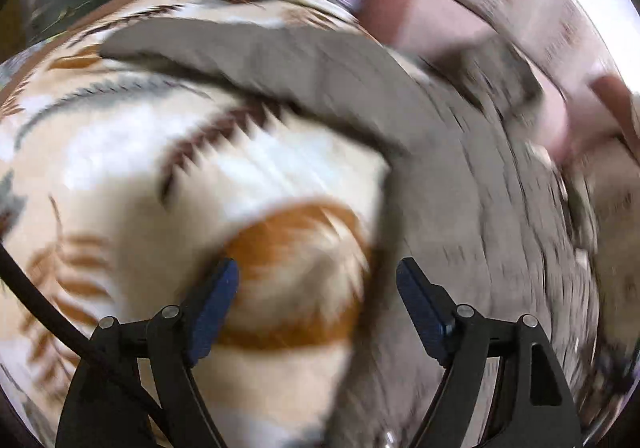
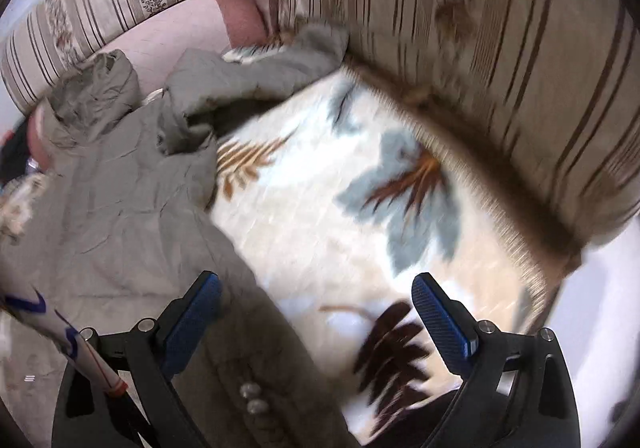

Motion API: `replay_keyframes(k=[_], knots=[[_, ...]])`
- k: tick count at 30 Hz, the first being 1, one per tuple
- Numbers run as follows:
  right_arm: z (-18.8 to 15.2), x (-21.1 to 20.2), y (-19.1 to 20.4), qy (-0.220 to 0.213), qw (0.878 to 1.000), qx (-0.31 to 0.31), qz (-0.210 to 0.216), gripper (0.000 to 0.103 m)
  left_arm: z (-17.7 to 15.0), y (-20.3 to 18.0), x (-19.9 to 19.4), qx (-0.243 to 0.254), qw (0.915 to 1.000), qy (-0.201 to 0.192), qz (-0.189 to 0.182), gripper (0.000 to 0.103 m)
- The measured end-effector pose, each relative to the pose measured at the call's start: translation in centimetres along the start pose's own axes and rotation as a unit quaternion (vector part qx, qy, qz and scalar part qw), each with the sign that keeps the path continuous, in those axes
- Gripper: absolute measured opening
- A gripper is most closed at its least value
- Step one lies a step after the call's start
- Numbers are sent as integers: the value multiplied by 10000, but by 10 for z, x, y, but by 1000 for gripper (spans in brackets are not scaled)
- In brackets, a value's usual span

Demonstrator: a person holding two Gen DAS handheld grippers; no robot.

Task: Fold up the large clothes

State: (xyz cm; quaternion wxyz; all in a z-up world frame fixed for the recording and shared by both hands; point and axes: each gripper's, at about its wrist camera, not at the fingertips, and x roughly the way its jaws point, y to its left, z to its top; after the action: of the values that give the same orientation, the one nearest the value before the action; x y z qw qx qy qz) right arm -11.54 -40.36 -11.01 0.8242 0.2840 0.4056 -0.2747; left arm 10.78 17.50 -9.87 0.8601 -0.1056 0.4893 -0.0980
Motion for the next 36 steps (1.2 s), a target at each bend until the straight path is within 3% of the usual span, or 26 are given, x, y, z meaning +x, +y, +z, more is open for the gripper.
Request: replay_keyframes(k=[2, 4, 5, 6, 7, 8, 12, 16, 21, 24, 29, 36], knots=[[-6, 3, 1, 165, 9992, 95, 360, 98, -21, -19, 1, 289, 9995, 25, -102, 80], [-15, 8, 8, 340, 9978, 44, 564, 79, -35, -33, 4, 510, 9986, 108, -86, 80], [-18, 12, 11, 509, 9964, 2, 673, 59, -42, -38, 5, 605, 9980, 148, -82, 80], [-22, 14, 13, 613, 9956, -10, 714, 50, -47, -43, 5, 707, 9973, 197, -84, 77], [-25, 15, 16, 650, 9956, -68, 670, 46, -54, -48, 5, 817, 9964, 232, -42, 66], [-27, 14, 19, 679, 9956, -169, 621, 39, -59, -52, 6, 880, 9958, 268, 7, 61], [-38, 3, 16, 813, 9946, -127, 635, 27, -76, -51, -5, 771, 9967, 199, 179, 59], [-46, -6, 16, 711, 9964, -234, 405, 29, -77, -50, -25, 749, 9958, -11, 520, 59], [-43, -41, 15, 170, 9994, -261, 142, 56, -71, -58, -73, 780, 9923, -545, 798, 64], [-38, -68, 23, -237, 9990, -365, 97, 66, -61, -68, -102, 731, 9902, -828, 853, 66], [-25, -117, 61, -783, 9930, -736, 499, 73, -50, -94, -165, 840, 9843, -1360, 747, 72], [2, -203, 147, -1507, 9653, -1744, 1230, 83, -17, -134, -249, 1168, 9643, -2243, 782, 80]])
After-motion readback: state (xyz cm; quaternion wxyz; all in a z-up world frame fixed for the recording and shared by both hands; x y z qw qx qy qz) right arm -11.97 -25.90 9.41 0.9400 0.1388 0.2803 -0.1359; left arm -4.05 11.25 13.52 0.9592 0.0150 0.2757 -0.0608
